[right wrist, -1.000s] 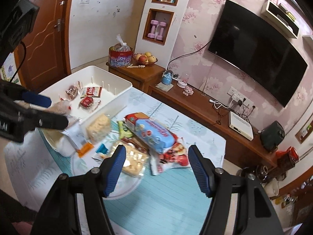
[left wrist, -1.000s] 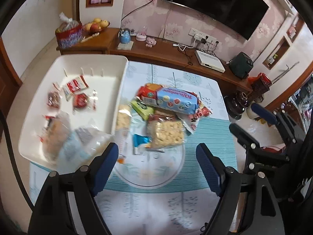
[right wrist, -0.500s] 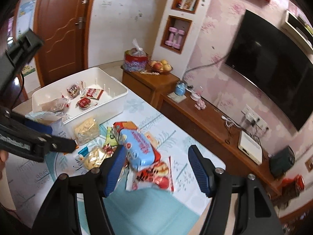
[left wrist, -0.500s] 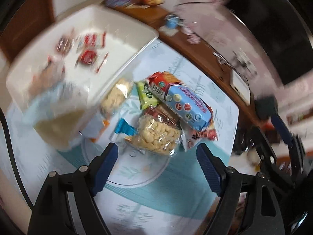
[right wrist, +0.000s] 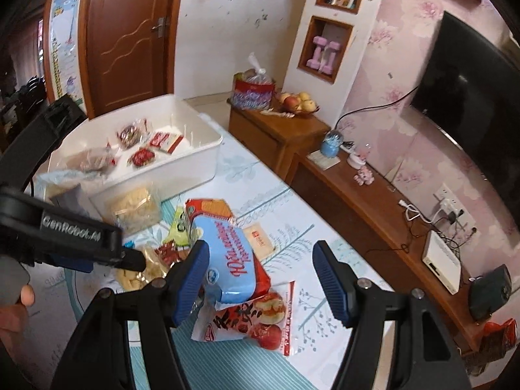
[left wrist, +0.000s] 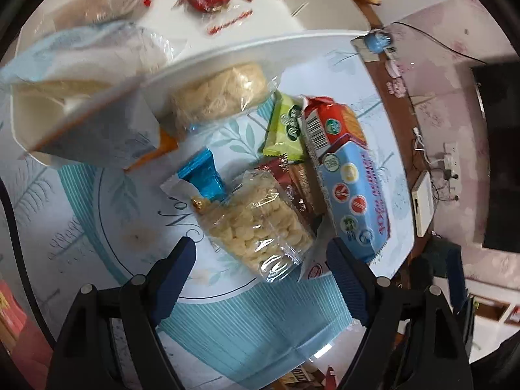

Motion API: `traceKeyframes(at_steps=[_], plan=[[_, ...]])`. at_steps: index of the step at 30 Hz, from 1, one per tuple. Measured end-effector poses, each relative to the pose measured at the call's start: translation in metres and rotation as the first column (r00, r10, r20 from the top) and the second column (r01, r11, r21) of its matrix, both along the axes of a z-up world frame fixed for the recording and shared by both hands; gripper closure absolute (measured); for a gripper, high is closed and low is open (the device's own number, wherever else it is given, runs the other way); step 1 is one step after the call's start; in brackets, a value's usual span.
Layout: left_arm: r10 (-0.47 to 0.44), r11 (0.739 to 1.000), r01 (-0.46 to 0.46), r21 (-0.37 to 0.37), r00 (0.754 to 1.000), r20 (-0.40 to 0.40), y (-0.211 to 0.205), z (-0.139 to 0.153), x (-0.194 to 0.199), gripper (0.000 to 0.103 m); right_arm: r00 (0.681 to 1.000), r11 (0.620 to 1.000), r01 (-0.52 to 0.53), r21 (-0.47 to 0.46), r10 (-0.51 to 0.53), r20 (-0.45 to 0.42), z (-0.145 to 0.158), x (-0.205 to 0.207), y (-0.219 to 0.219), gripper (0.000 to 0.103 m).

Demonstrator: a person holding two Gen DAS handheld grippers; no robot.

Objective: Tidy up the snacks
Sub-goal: 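Withdraw both tools from the tray toward the remaining snacks, then grasp the clear puffed-snack bag with left tool while right tool grasps the blue biscuit pack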

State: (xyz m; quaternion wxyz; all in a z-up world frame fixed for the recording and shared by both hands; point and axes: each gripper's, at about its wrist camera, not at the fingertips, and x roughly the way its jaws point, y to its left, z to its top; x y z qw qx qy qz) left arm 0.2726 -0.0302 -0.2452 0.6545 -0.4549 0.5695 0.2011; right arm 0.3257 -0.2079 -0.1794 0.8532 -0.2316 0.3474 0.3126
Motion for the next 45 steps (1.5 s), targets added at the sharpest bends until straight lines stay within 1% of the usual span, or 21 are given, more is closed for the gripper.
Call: traceKeyframes(at_steps=[2,5,8,12,15,17,22,23,24,25,29,31,34,37,38,41,42,43,45], plan=[[0.022,1.0,-0.022,-0.003,0.999,-0.034,-0.001,-0.008,0.004,0.013,1.0,1.0,-0.014,0.001,0.015,-0.021,-0.009,0.002,0.0,0.037],[0.052,0.998,-0.054,-0.014,0.995,-0.08,-0.001,-0.022,0.008,0.013,0.998,1.0,-0.023,-0.002,0.023,-0.05,-0.021,0.007,-0.001,0.037],[0.07,0.997,-0.072,-0.017,0.992,-0.104,-0.001,-0.03,0.012,0.013,0.997,1.0,-0.024,0.006,0.025,-0.078,-0.032,0.013,-0.001,0.037],[0.06,0.998,-0.062,-0.018,0.99,-0.127,-0.005,-0.041,0.021,0.013,0.995,1.0,-0.019,0.018,0.021,-0.099,-0.042,0.014,0.0,0.037],[0.042,0.998,-0.048,-0.032,0.985,-0.169,-0.009,-0.05,0.03,0.013,0.992,1.0,-0.025,0.013,0.026,-0.123,-0.051,0.014,0.004,0.037],[0.049,0.999,-0.052,-0.01,0.982,-0.183,-0.01,-0.052,0.032,0.013,0.991,1.0,-0.029,0.003,0.029,-0.128,-0.056,0.013,0.007,0.037],[0.035,0.999,-0.033,0.012,0.98,-0.198,-0.011,-0.055,0.044,0.013,0.992,1.0,-0.009,0.01,0.01,-0.129,-0.059,0.012,0.007,0.037],[0.031,0.999,-0.028,0.02,0.979,-0.202,-0.01,-0.055,0.047,0.014,0.992,1.0,-0.003,0.007,0.004,-0.129,-0.06,0.012,0.007,0.038],[0.032,0.999,-0.028,0.022,0.978,-0.204,-0.01,-0.055,0.048,0.014,0.991,1.0,0.002,0.006,-0.001,-0.132,-0.06,0.012,0.006,0.046],[0.03,0.999,-0.026,0.023,0.978,-0.205,-0.01,-0.055,0.05,0.016,0.991,1.0,0.002,0.01,0.0,-0.135,-0.06,0.013,0.006,0.051],[0.037,0.999,-0.035,0.012,0.98,-0.195,-0.006,-0.056,0.05,0.02,0.99,1.0,0.025,0.013,-0.023,-0.138,-0.058,0.013,0.005,0.059],[0.036,0.999,-0.036,0.003,0.98,-0.193,-0.003,-0.058,0.046,0.021,0.99,0.999,0.037,0.019,-0.034,-0.138,-0.056,0.013,0.005,0.068],[0.026,1.0,-0.027,-0.003,0.979,-0.204,-0.001,-0.058,0.044,0.023,0.988,0.999,0.042,0.021,-0.038,-0.15,-0.053,0.013,0.005,0.072],[0.003,1.0,-0.005,-0.008,0.975,-0.221,0.0,-0.057,0.043,0.025,0.987,1.0,0.027,0.016,-0.024,-0.156,-0.052,0.014,0.006,0.073],[-0.004,1.0,0.002,-0.009,0.974,-0.228,-0.002,-0.056,0.037,0.029,0.987,1.0,0.023,0.021,-0.02,-0.161,-0.051,0.015,0.005,0.073],[-0.029,1.0,0.025,-0.017,0.968,-0.247,-0.003,-0.055,0.029,0.03,0.985,0.999,0.029,0.017,-0.025,-0.172,-0.05,0.02,0.005,0.071],[-0.037,0.999,0.033,-0.019,0.967,-0.251,-0.004,-0.055,0.027,0.03,0.984,1.0,0.028,0.003,-0.027,-0.175,-0.051,0.023,0.006,0.067],[-0.044,0.999,0.04,-0.02,0.966,-0.253,-0.003,-0.055,0.025,0.031,0.984,1.0,0.027,-0.011,-0.028,-0.174,-0.052,0.025,0.007,0.057],[-0.067,0.998,0.063,-0.023,0.963,-0.262,-0.003,-0.055,0.021,0.033,0.984,1.0,0.022,-0.018,-0.025,-0.175,-0.054,0.029,0.007,0.047]])
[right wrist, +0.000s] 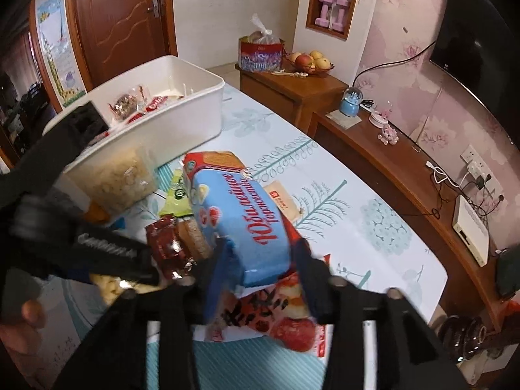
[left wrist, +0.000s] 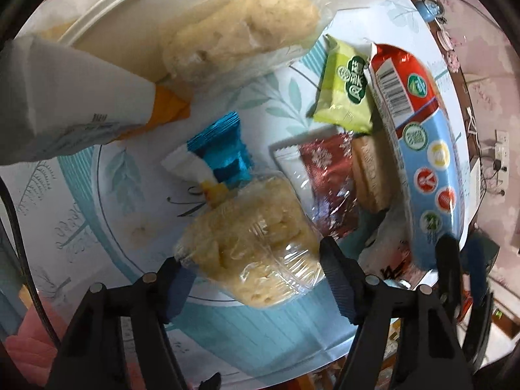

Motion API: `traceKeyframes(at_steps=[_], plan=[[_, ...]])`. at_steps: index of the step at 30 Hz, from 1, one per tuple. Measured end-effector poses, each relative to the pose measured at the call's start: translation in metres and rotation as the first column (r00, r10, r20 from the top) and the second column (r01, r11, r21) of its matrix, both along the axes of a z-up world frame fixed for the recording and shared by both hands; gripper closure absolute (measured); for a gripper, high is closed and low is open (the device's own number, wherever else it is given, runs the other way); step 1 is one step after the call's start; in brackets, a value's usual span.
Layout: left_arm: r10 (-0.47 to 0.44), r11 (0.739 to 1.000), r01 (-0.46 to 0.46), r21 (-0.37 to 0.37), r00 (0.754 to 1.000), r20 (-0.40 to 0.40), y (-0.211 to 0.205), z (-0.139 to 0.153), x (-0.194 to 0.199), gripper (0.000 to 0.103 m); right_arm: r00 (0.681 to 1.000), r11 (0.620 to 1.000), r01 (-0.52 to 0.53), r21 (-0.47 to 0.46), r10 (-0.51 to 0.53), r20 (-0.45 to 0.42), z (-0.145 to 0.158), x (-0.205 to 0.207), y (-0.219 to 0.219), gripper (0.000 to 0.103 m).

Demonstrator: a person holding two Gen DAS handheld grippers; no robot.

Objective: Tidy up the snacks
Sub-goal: 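Grasp the clear puffed-snack bag with left tool while right tool grasps the blue biscuit pack, then lift and carry both held packs over the white tray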

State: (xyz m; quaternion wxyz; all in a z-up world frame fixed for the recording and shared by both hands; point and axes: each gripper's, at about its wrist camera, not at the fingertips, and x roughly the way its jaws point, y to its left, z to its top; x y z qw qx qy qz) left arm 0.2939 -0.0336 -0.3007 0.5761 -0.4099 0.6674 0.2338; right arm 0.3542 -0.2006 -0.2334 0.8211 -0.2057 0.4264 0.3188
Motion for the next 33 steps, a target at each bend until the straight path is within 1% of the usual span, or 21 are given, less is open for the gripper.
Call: traceKeyframes(at_steps=[4,7,10,11,12,16,18,20,22,27,29,33], plan=[[-0.046,0.999,0.046,-0.005,0.999,-0.015,-0.005,-0.001,-0.008,0.034,0.999,1.0,-0.007,0.022,0.008,-0.044,-0.007,0.011,-0.001,0.038],[-0.069,0.998,0.069,-0.01,0.997,-0.018,-0.012,-0.004,-0.015,0.034,0.994,0.998,-0.033,0.047,0.037,-0.098,-0.015,0.018,-0.002,0.036],[-0.107,0.994,0.107,-0.011,0.994,-0.018,-0.018,-0.006,-0.019,0.034,0.988,0.998,-0.055,0.034,0.06,-0.141,-0.025,0.023,0.001,0.033],[-0.114,0.993,0.113,-0.01,0.993,-0.019,-0.025,-0.01,-0.015,0.034,0.985,0.998,-0.055,0.029,0.059,-0.16,-0.029,0.026,0.003,0.033],[-0.124,0.992,0.124,-0.01,0.992,-0.019,-0.032,-0.012,-0.013,0.034,0.984,0.998,-0.054,0.03,0.058,-0.166,-0.03,0.027,0.004,0.033],[-0.189,0.982,0.189,-0.027,0.982,-0.008,-0.04,-0.014,-0.013,0.034,0.983,0.998,-0.038,0.042,0.045,-0.178,-0.034,0.03,0.008,0.033],[-0.208,0.977,0.208,-0.038,0.978,0.0,-0.045,-0.014,-0.011,0.034,0.982,0.999,-0.026,0.047,0.035,-0.184,-0.036,0.031,0.009,0.033],[-0.214,0.976,0.214,-0.048,0.977,0.004,-0.048,-0.013,-0.013,0.035,0.98,0.998,-0.021,0.053,0.031,-0.195,-0.036,0.032,0.01,0.035],[-0.229,0.972,0.229,-0.053,0.973,0.004,-0.052,-0.012,-0.015,0.035,0.978,0.998,-0.018,0.059,0.03,-0.205,-0.036,0.032,0.011,0.039],[-0.261,0.964,0.261,-0.052,0.965,0.009,-0.06,0.001,-0.018,0.035,0.973,0.998,0.018,0.056,-0.005,-0.231,-0.034,0.03,0.01,0.042],[-0.278,0.959,0.279,-0.053,0.96,0.013,-0.063,0.007,-0.019,0.035,0.973,0.998,0.04,0.046,-0.028,-0.228,-0.032,0.025,0.01,0.043],[-0.301,0.951,0.304,-0.058,0.952,0.045,-0.071,0.022,-0.023,0.035,0.969,0.996,0.08,0.043,-0.068,-0.239,-0.026,0.015,0.005,0.044]])
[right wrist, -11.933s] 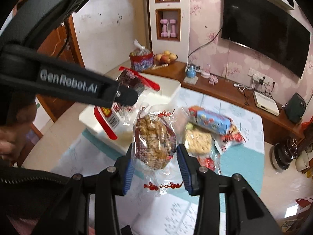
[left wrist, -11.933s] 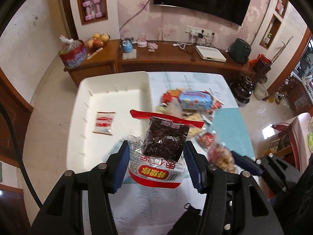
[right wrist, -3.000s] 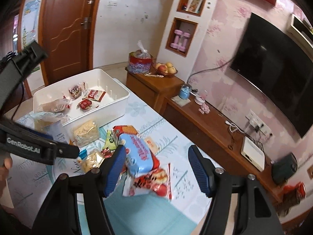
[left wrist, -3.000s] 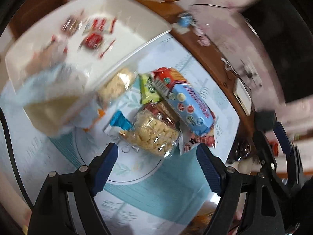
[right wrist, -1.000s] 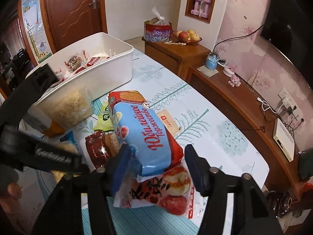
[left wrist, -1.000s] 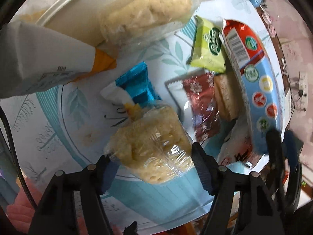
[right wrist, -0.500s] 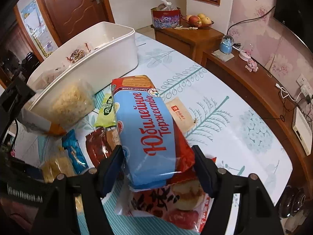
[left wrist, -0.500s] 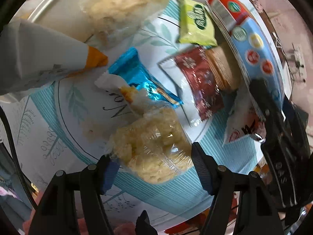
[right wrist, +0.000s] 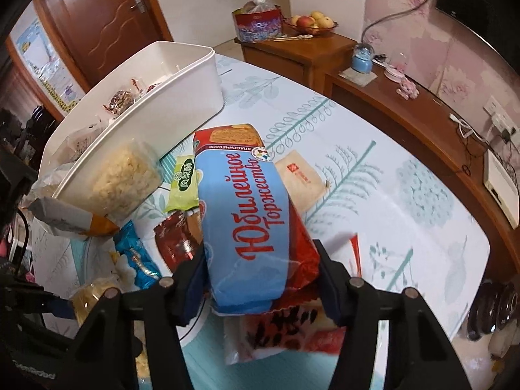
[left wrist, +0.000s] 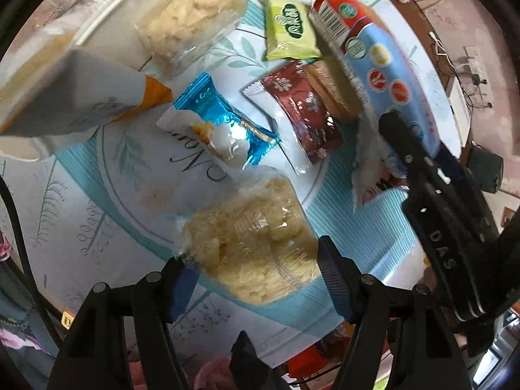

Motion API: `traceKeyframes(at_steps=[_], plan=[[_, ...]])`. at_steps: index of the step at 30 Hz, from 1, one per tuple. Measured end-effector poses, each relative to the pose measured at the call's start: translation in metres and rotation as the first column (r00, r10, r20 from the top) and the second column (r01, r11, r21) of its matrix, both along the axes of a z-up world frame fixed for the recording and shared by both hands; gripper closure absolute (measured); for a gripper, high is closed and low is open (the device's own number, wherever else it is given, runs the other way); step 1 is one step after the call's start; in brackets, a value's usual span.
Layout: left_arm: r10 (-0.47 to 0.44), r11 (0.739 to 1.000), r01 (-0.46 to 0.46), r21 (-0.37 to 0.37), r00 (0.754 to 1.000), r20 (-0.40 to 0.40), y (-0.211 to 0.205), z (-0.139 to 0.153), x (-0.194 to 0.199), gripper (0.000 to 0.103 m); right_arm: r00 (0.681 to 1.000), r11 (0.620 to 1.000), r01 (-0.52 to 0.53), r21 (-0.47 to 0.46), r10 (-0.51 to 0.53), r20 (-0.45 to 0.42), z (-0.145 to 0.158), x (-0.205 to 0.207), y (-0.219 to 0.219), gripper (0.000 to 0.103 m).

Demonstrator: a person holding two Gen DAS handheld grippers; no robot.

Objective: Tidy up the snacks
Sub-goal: 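Lift and carry both held packs over the white tray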

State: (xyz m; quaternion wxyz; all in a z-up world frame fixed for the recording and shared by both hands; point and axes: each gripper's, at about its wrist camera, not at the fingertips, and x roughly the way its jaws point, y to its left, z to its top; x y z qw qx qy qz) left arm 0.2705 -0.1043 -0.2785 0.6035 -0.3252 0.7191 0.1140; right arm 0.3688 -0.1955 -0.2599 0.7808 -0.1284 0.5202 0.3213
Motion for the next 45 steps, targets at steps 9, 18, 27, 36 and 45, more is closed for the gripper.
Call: traceKeyframes(at_steps=[9,18,27,36,45], plan=[[-0.183,0.979,0.174,0.103,0.979,0.087,-0.018,0.059,-0.011,0.035,0.987,0.985,0.153,0.077,-0.149,-0.054,0.027,-0.034,-0.031,0.047],[-0.354,0.927,0.318,0.197,0.917,0.182,-0.004,0.113,-0.03,0.035,0.954,0.937,0.298,0.182,-0.292,-0.06,0.058,-0.074,-0.065,0.048],[-0.456,0.881,0.385,0.274,0.845,0.281,0.037,0.157,-0.047,0.035,0.927,0.889,0.362,0.281,-0.376,-0.002,0.104,-0.113,-0.065,0.048],[-0.48,0.866,0.373,0.332,0.803,0.352,0.103,0.189,-0.049,0.035,0.888,0.819,0.43,0.381,-0.459,-0.016,0.131,-0.139,-0.037,0.048],[-0.497,0.851,0.364,0.38,0.792,0.354,0.174,0.196,-0.047,0.035,0.884,0.79,0.427,0.44,-0.467,-0.019,0.138,-0.15,0.025,0.048]])
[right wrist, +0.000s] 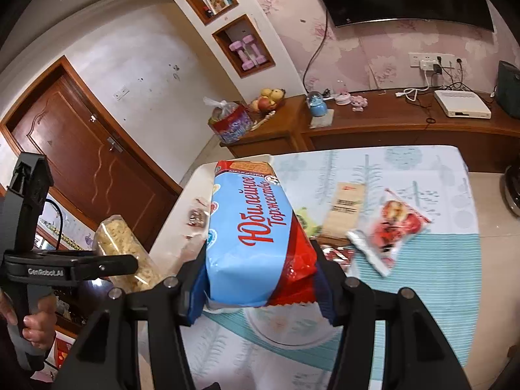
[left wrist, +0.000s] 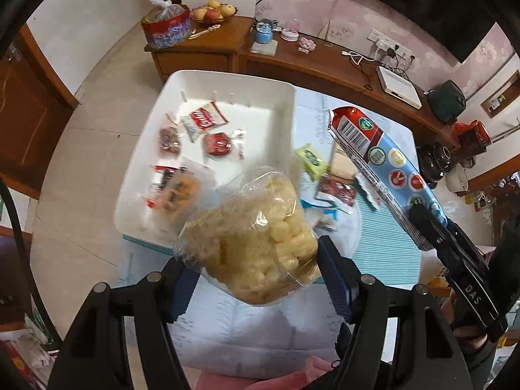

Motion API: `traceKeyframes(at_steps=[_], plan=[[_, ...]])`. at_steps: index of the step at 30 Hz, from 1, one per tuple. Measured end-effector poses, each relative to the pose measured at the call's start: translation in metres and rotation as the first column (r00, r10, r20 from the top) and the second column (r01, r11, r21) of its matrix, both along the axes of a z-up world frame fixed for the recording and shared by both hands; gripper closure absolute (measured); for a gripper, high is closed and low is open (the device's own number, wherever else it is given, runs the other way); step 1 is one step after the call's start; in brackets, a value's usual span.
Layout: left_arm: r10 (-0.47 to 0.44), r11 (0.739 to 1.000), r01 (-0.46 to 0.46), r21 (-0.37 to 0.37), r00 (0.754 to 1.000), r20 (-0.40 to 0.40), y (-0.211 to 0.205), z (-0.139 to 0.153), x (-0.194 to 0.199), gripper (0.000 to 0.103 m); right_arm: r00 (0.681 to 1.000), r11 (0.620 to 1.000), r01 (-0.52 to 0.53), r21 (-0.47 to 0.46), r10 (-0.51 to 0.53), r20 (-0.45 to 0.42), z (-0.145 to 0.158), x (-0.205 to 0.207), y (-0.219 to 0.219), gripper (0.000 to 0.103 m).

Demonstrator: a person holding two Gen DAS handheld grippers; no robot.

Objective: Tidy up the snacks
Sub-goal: 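Lift and carry both held packs over the white tray, then open right tool to drop the biscuit pack while left tool releases the puff bag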

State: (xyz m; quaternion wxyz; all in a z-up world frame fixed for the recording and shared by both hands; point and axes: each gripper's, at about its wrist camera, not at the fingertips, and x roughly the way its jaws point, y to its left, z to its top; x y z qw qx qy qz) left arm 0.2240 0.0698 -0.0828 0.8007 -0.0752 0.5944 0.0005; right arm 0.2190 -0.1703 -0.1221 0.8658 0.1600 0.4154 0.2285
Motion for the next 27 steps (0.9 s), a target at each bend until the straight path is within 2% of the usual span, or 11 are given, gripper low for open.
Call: traceKeyframes(at_steps=[4,12,16,20,23,27], plan=[[-0.007,1.0,0.007,0.015,1.0,0.018,0.028,-0.002,0.004,0.035,1.0,1.0,-0.003,0.024,0.003,0.012,0.001,-0.003,0.028,0.048],[-0.058,0.998,0.059,-0.02,0.997,0.057,0.071,-0.014,0.018,0.035,1.0,0.999,-0.015,0.035,0.014,0.01,-0.011,0.002,0.084,0.048],[-0.061,0.996,0.064,-0.061,0.997,0.045,0.087,-0.024,0.029,0.035,1.0,0.999,-0.022,0.049,0.022,-0.005,-0.019,0.009,0.102,0.048],[-0.059,0.997,0.06,-0.048,0.998,0.029,0.096,-0.032,0.04,0.035,0.999,0.999,-0.014,0.038,0.016,-0.036,-0.029,0.015,0.119,0.048],[-0.051,0.997,0.052,-0.055,0.999,0.02,0.099,-0.037,0.044,0.033,0.999,0.996,-0.02,0.084,0.024,-0.049,-0.032,0.019,0.126,0.048],[-0.036,0.997,0.036,-0.062,0.999,-0.002,0.105,-0.045,0.047,0.03,0.998,0.993,-0.061,0.102,0.06,0.014,-0.019,0.022,0.13,0.048]])
